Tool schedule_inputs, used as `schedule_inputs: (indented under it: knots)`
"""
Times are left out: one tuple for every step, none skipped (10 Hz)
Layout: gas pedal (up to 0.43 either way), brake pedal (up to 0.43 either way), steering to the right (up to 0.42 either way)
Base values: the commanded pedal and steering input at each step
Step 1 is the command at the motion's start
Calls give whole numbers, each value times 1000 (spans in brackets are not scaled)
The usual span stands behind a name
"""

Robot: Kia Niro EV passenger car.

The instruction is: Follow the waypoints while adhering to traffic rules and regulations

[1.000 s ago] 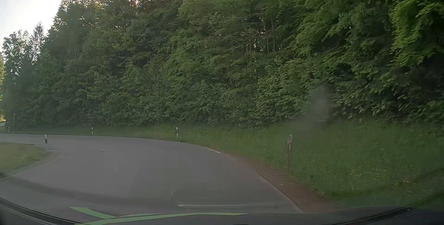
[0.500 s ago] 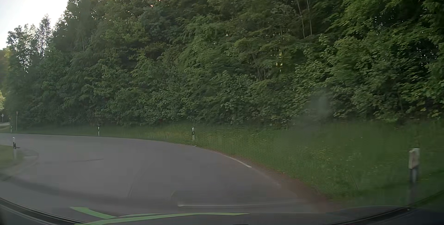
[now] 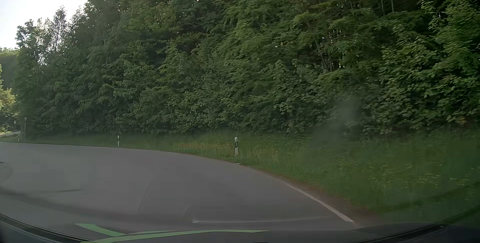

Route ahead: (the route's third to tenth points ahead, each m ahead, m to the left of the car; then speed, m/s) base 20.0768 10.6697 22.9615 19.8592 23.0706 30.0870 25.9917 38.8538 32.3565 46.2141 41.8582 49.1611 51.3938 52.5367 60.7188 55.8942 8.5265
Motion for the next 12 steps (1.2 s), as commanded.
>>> schedule_inputs:
  knots:
    - [8, 0, -116]
    - [20, 0, -121]
    - [20, 0, -127]
    - [28, 0, -135]
    - [28, 0, -144]
    - [39, 0, -153]
    - [67, 0, -161]
    - [67, 0, -167]
    - [67, 0, -173]
    - [79, 0, -178]
    - [79, 0, -181]
    - [79, 0, -185]
